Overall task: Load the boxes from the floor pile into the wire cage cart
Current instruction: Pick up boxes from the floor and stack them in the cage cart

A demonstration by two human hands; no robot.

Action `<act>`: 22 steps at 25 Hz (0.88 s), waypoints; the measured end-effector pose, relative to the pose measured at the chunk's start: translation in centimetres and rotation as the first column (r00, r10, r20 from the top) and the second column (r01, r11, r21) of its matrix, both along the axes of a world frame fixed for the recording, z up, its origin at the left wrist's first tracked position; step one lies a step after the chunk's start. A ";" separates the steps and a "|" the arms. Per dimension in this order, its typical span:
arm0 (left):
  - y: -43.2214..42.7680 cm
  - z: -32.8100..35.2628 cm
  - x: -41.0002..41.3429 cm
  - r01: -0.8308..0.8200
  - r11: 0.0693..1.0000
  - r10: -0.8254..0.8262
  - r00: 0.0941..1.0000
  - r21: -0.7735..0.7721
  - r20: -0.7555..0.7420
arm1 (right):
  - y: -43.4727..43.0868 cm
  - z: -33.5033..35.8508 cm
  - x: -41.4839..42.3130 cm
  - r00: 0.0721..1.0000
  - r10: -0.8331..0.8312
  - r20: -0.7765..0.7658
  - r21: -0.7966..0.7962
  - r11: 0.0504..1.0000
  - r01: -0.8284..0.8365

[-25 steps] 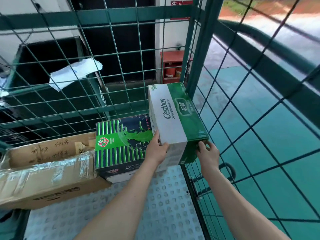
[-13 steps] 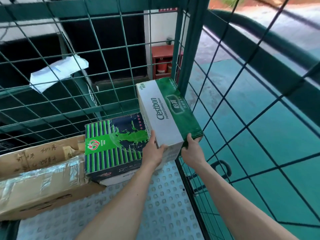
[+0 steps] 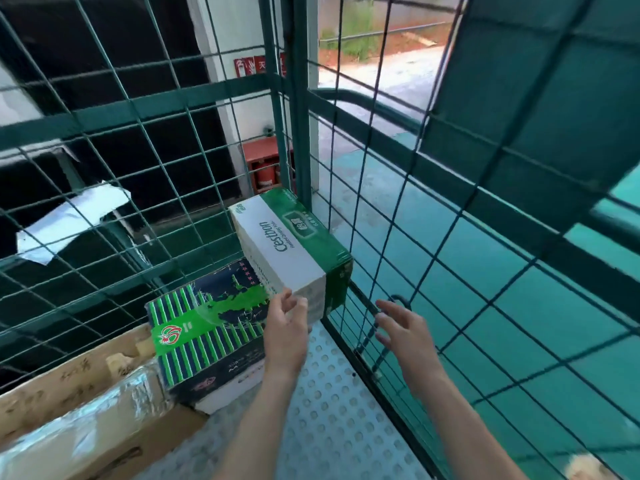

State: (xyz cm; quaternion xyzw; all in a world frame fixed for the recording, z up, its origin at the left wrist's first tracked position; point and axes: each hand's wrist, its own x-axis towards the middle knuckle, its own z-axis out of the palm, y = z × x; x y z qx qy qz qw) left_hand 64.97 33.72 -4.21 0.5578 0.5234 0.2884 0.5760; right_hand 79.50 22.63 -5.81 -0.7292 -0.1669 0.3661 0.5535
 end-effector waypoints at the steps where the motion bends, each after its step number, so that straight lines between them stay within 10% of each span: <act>1: -1.4 0.4 -0.3 0.055 0.998 -0.055 0.998 -0.021 0.014 | -2.0 0.4 -1.1 0.999 -0.036 -0.023 0.015 0.999 0.036; 12: -24.4 12.3 1.3 0.784 0.602 -0.795 0.571 0.152 0.206 | -32.2 12.1 -8.7 0.774 -0.615 0.151 0.203 0.785 0.585; 22: -49.3 13.3 3.5 0.975 0.160 -0.980 0.138 0.151 0.145 | -57.5 13.2 -16.1 0.440 -0.897 0.034 0.253 0.434 0.865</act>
